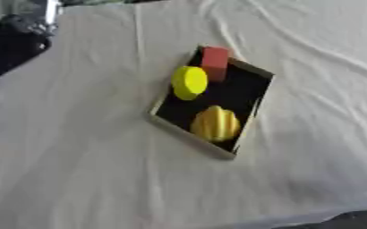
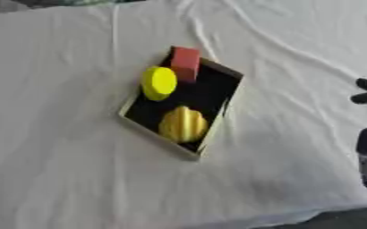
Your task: Pick up objects on the table and place them in the box.
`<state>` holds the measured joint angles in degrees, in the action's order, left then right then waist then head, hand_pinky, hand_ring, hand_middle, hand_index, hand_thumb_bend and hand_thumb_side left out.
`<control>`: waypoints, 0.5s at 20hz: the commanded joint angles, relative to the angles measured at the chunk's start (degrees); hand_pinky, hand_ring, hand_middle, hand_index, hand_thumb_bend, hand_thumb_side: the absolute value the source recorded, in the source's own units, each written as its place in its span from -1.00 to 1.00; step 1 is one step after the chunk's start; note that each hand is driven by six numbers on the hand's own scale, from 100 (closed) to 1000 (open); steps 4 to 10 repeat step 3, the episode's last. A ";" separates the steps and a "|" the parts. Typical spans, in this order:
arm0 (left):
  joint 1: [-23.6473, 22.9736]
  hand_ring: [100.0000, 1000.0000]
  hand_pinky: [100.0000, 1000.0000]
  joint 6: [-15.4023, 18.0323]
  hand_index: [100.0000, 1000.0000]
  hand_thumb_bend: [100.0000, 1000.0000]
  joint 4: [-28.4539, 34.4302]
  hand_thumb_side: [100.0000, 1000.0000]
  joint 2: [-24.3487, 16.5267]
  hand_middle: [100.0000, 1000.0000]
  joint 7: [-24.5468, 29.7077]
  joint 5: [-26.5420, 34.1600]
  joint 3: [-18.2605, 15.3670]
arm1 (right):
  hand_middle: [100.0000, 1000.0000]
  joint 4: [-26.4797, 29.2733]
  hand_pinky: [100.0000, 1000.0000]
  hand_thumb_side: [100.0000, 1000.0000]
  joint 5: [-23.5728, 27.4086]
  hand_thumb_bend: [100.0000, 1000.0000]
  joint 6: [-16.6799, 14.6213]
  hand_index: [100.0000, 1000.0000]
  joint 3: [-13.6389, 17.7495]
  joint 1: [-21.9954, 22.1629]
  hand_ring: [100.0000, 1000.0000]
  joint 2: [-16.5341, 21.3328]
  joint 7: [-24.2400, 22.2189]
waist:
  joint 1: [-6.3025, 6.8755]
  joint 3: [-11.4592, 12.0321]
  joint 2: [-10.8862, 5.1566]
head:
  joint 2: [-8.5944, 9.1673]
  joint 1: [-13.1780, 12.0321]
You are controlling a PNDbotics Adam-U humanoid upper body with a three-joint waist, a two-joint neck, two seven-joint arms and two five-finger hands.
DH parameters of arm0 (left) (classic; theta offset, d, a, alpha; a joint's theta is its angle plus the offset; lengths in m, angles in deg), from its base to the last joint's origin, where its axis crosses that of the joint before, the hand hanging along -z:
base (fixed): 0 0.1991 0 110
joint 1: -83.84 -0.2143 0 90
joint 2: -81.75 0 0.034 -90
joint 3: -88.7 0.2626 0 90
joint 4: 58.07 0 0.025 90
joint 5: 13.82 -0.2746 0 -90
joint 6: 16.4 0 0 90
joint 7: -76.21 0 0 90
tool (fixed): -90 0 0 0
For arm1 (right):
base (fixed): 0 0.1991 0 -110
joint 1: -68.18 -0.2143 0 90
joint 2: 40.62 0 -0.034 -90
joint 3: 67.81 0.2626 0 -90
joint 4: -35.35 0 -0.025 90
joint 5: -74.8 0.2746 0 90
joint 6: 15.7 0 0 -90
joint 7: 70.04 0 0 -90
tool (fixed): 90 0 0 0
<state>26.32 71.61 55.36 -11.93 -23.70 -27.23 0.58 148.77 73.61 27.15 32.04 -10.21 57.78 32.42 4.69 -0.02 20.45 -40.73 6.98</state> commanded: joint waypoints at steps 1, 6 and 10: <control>-1.05 0.47 0.49 2.52 0.71 -1.00 1.16 0.02 -2.67 0.39 -7.65 5.13 -4.16 | 0.25 1.16 1.00 -0.18 -0.59 -1.00 -0.22 0.50 0.57 0.05 0.70 0.36 0.53 | -0.49 -0.07 -0.76 | 0.71 0.34; -2.30 0.47 0.49 4.06 0.71 -1.00 1.16 0.04 -3.41 0.39 -10.54 6.99 -5.86 | 0.25 1.16 1.00 -0.18 -0.82 -1.00 -0.39 0.50 0.61 0.11 0.70 0.18 0.75 | -0.67 -0.13 -0.65 | 0.77 0.42; -2.30 0.47 0.49 4.06 0.71 -1.00 1.16 0.04 -3.41 0.39 -10.54 6.99 -5.86 | 0.25 1.16 1.00 -0.18 -0.82 -1.00 -0.39 0.50 0.61 0.11 0.70 0.18 0.75 | -0.67 -0.13 -0.65 | 0.77 0.42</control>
